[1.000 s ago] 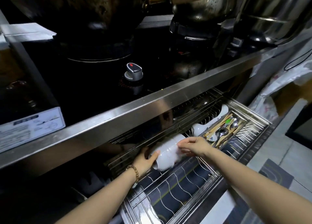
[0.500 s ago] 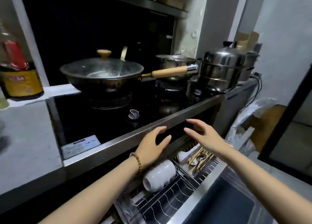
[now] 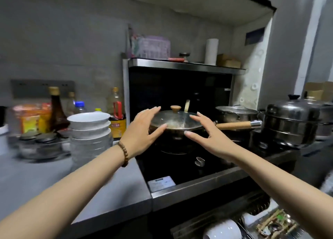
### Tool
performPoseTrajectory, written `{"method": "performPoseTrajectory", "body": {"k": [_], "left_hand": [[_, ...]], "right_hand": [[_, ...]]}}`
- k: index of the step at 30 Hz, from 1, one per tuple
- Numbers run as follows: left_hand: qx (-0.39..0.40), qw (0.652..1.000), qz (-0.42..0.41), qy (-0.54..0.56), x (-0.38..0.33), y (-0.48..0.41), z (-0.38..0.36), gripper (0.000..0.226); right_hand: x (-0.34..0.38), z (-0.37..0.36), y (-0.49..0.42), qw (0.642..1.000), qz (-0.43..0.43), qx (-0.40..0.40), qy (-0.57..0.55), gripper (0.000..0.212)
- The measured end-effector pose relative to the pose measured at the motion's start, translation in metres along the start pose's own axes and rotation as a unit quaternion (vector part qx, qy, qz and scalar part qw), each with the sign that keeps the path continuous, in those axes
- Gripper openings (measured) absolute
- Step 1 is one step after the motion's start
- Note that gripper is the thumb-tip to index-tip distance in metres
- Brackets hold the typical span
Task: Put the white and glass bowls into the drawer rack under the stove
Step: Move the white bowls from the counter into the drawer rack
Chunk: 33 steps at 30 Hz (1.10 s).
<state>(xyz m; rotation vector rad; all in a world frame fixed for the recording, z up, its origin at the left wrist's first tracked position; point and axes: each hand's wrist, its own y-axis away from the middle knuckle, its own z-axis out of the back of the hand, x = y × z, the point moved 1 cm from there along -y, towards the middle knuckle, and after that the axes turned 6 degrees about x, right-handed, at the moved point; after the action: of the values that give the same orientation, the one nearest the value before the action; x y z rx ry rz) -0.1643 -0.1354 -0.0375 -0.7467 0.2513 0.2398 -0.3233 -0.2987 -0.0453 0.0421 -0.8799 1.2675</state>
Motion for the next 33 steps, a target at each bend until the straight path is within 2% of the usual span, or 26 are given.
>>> {"method": "performPoseTrajectory", "body": {"k": [3,7,11,15,18,23,28,33], "left_hand": [[-0.027,0.998,0.026,-0.05,0.029,0.012,0.041,0.061],[-0.048,0.992,0.071,-0.087,0.07,0.031,0.087,0.061],[-0.061,0.984,0.127,-0.112,0.112,0.053,0.118,0.061],[-0.044,0.976,0.195,-0.081,0.145,0.067,0.127,0.062],[-0.018,0.969,0.245,0.0,0.162,0.069,0.124,0.063],[-0.008,0.969,0.216,0.119,0.171,0.067,0.11,0.054],[-0.036,0.971,0.185,0.145,0.178,0.062,0.106,0.047],[-0.073,0.965,0.183,0.171,0.181,0.057,0.1,0.041]], "right_hand": [[0.035,-0.026,-0.029,0.999,0.044,0.026,-0.008,0.08],[0.073,-0.065,-0.063,0.995,0.079,0.059,0.002,0.072],[0.105,-0.103,-0.087,0.989,0.107,0.103,-0.012,0.076],[0.122,-0.136,-0.11,0.986,0.104,0.127,-0.031,0.074],[0.128,-0.153,-0.126,0.987,0.101,0.123,-0.031,0.07],[0.125,-0.171,-0.142,0.984,0.076,0.124,-0.103,0.057],[0.116,-0.182,-0.15,0.985,0.088,0.076,-0.125,0.031],[0.111,-0.188,-0.152,0.984,0.088,0.029,-0.151,0.025]]}}
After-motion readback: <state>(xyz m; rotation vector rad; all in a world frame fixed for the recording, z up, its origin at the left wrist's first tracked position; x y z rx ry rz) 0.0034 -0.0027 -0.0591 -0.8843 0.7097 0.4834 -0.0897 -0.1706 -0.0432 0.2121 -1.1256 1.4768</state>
